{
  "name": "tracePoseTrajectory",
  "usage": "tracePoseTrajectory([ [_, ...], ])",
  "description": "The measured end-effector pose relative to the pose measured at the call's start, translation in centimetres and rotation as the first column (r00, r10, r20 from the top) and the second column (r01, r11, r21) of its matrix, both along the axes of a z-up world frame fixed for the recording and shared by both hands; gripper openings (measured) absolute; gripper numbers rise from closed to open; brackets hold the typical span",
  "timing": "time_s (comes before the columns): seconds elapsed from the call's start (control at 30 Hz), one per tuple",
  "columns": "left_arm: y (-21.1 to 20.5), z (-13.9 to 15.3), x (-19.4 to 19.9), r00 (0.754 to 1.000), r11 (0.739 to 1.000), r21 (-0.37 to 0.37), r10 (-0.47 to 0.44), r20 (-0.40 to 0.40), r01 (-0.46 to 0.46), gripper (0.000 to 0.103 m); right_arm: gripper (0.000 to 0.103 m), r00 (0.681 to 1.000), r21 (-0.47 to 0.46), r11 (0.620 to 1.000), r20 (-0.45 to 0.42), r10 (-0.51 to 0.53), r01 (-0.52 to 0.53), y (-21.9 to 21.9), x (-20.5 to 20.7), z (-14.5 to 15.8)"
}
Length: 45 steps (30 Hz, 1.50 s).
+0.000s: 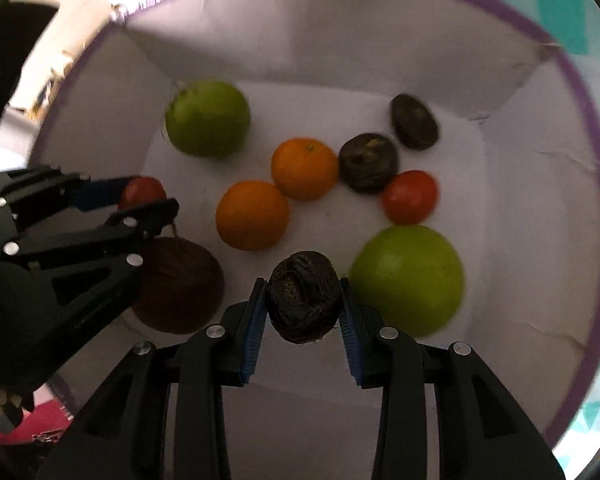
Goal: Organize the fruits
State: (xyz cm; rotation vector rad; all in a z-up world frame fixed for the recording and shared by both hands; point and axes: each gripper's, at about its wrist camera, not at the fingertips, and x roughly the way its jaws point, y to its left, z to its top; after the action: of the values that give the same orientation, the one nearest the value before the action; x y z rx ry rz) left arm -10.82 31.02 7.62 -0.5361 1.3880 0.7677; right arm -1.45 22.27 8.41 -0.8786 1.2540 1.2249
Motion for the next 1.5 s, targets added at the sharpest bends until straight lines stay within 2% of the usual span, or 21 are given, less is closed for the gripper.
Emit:
tracePoseTrajectory([
  [0.2,1.0,-0.8,0.3,0.999,0.998,-0.051,0.032,-0.029,-0.033,0.033,0.036,0.999,-0.038,0.999,0.023,0.031,-0.030,1.4,-0.9,-0.3],
  [0.4,2.2,-1.1,1.6,0.999,0.995,-0.086,0.040,-0.031,-0.043,0.048,0.037,0.999,-0.042,0.999,0.031,0.020,-0.019,1.3,-1.1,-0.4],
  [0.57,2.2,-0.9,1.5,0.999,0.995,-0.095,0.033,-0.007,-0.034,0.051,0.038,0.998,-0.023,0.999,0.052,-0.022,0.023,0.7,-1.0,0.0],
  [0.77,2.0,0.1,1.1,0.998,0.994,-0.106,0.028,0.059,-0.022,0.057,0.039,0.992,0.020,0.996,0.092,-0.090,0.089,1.1,-0.8,0.3],
  [0.87,1.9,1.0,0.4,0.993,0.994,-0.103,0.033,0.117,-0.021,0.057,0.046,0.982,0.078,0.984,0.088,-0.168,0.161,-0.1,-0.3,1.2],
  [0.9,1.7,1.7,0.3,0.990,0.996,-0.092,0.023,0.141,-0.010,0.057,0.052,0.975,0.101,0.977,0.101,-0.197,0.187,-0.6,-0.4,1.7],
  [0.93,1.3,2.6,-0.3,0.988,0.998,-0.070,0.000,0.155,0.011,0.057,0.063,0.966,0.122,0.969,0.120,-0.230,0.215,-1.3,-0.5,2.3],
  [0.97,0.7,3.4,-0.8,0.984,0.999,-0.036,-0.031,0.173,0.038,0.057,0.068,0.953,0.144,0.957,0.139,-0.270,0.250,-2.2,-0.7,3.1],
  [1.0,-0.1,4.9,-1.4,0.975,0.997,0.009,-0.074,0.208,0.074,0.058,0.072,0.939,0.179,0.941,0.142,-0.314,0.287,-3.5,-1.0,4.4],
  [1.1,-1.6,9.0,-2.9,0.951,0.985,0.127,-0.148,0.272,0.117,0.076,0.073,0.905,0.257,0.904,0.169,-0.390,0.341,-5.5,-1.4,8.3],
  [1.17,-2.6,11.6,-4.0,0.927,0.973,0.182,-0.195,0.322,0.142,0.078,0.077,0.883,0.313,0.875,0.174,-0.436,0.370,-7.1,-1.4,11.1],
  [1.27,-4.4,16.4,-6.1,0.878,0.935,0.303,-0.297,0.375,0.187,0.080,0.080,0.848,0.400,0.826,0.183,-0.497,0.397,-9.5,-2.5,15.7],
  [1.37,-6.8,20.1,-8.3,0.837,0.906,0.383,-0.348,0.422,0.183,0.088,0.084,0.815,0.478,0.777,0.190,-0.547,0.410,-12.9,-4.8,19.3],
  [1.43,-8.6,22.8,-10.1,0.794,0.884,0.436,-0.384,0.472,0.168,0.097,0.087,0.790,0.521,0.743,0.194,-0.581,0.419,-15.7,-6.9,21.9],
  [1.47,-9.2,23.3,-10.6,0.780,0.878,0.449,-0.396,0.484,0.167,0.099,0.087,0.780,0.538,0.730,0.196,-0.594,0.421,-16.7,-7.7,22.8],
  [1.5,-10.2,24.5,-11.6,0.757,0.866,0.470,-0.420,0.501,0.170,0.101,0.087,0.772,0.552,0.721,0.200,-0.603,0.419,-17.7,-8.4,23.6],
])
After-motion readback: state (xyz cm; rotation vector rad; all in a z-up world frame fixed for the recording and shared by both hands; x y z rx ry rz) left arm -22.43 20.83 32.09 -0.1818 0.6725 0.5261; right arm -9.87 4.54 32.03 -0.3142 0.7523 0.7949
